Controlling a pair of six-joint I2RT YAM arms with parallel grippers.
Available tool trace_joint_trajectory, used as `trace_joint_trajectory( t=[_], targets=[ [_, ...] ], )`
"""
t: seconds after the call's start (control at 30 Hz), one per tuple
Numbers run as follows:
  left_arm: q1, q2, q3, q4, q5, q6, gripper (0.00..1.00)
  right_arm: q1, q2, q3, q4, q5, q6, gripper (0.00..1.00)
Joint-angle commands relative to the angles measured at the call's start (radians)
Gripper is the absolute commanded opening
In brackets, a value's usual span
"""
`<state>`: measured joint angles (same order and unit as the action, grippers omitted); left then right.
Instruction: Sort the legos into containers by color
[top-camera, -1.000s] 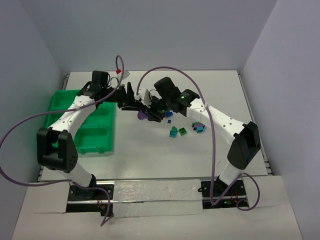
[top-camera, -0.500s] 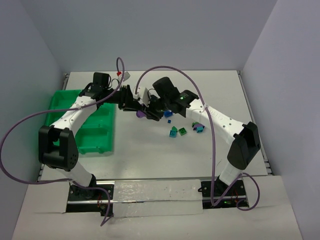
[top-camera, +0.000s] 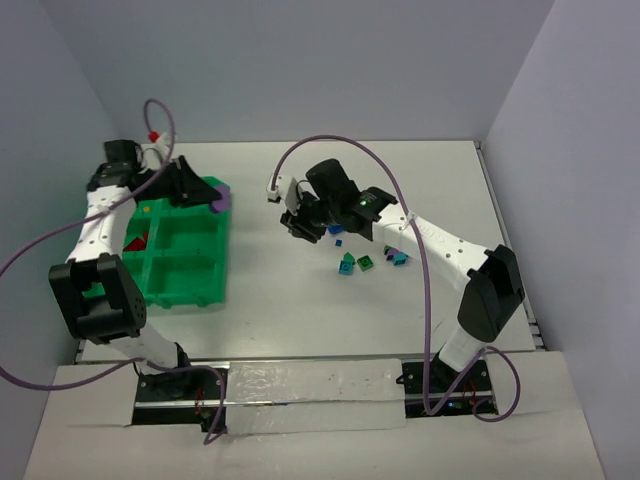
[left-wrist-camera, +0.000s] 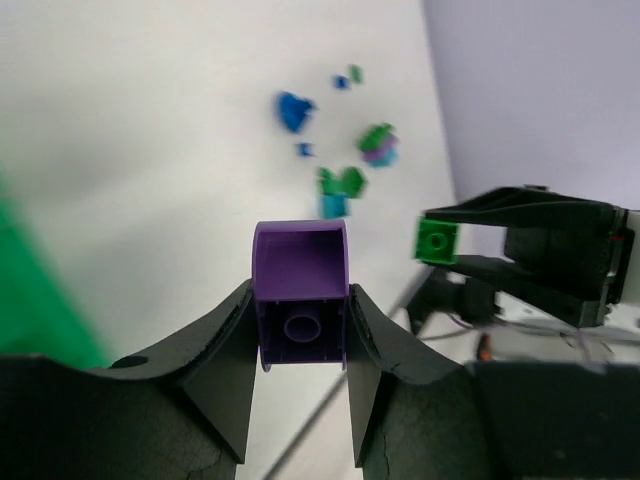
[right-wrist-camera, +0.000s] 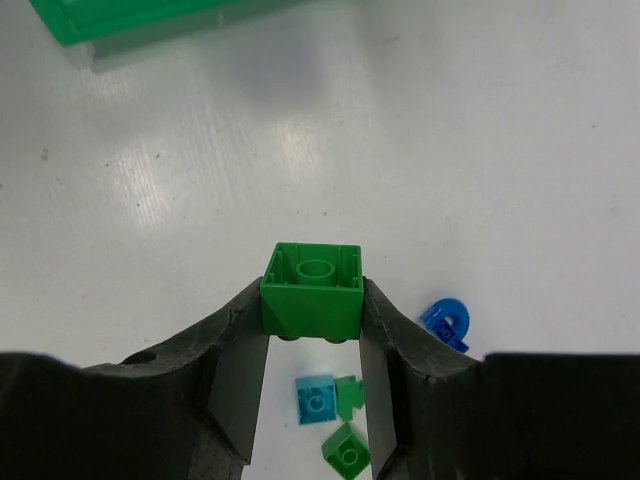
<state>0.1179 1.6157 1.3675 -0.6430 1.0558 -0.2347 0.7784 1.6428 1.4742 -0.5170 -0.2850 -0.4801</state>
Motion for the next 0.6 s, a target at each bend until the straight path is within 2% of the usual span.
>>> trace_joint_trajectory(
  t=[0.0,0.07,0.17,0.33,0.57],
  targets=[
    [0.19,-0.017,0.078,-0.259,-0.092,0.319,0.0,-0.004,-0.052,-0.03,0.017,0.006,-0.003,0.0],
    [0.294,-0.059,0.088,-0.347,-0.201,0.438,0.0,-0.005,-0.052,-0.042,0.019,0.0,-0.002,0.0],
    [0.398,-0.14,0.066,-0.366,-0.487,0.533,0.0,-0.008,-0.049,-0.054,0.018,-0.01,0.005,0.0],
    [0.465,-0.294,-0.087,-0.284,-0.805,0.628,0.0,-0.021,-0.027,-0.027,0.007,-0.057,0.039,0.0],
    [0.494,-0.348,-0.222,-0.191,-1.001,0.631,0.0,-0.031,0.003,0.034,-0.008,-0.115,0.089,0.0]
  ],
)
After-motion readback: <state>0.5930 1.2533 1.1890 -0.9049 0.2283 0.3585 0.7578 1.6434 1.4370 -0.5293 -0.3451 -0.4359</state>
